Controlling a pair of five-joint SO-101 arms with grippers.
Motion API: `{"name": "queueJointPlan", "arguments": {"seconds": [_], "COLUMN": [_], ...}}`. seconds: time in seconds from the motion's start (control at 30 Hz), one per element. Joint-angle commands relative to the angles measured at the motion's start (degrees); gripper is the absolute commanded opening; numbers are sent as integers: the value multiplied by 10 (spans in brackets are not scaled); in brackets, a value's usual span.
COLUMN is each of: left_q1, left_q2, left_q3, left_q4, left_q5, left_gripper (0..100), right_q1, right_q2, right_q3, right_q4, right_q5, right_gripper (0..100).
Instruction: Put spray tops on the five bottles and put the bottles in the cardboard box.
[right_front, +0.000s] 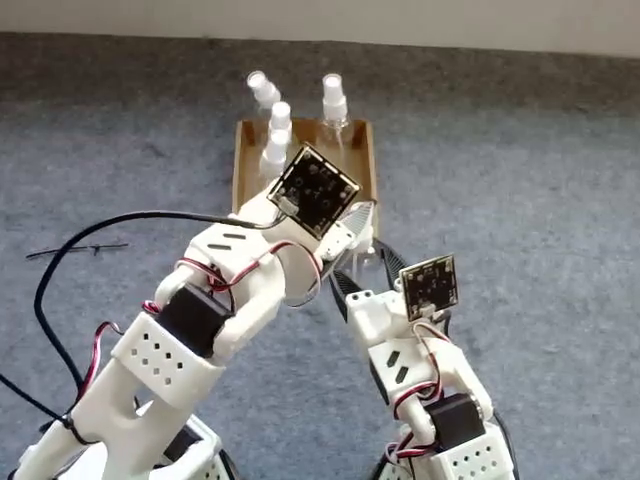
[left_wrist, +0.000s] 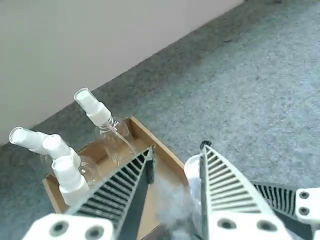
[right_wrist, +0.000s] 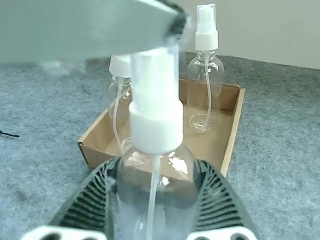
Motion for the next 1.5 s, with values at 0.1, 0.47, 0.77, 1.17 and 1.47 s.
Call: {"name": "queueJointPlan", "arguments": {"seconds": [0.1, 0.47, 0.77, 1.17, 1.47], "left_q1": [-22, -112, -171, -169, -188], "left_q2": [-3, -160, -263, -391, -397], "left_q3": [-41, -128, 39, 204, 217], "left_q4": [38, 207, 227, 158, 143], "left_q5": [-4, -4, -70, -69, -40], "left_gripper": [147, 151, 228, 298, 298], "right_q1": [7, 26, 35, -84, -122], "right_q2": [-9, 5, 335, 507, 507], "right_q3": [-9, -100, -377, -549, -553], "right_q4": [-15, -30, -53, 14, 111], "right_q5": [-5, -5, -9, -10, -10], "right_gripper": [3, 3, 3, 3, 3]}}
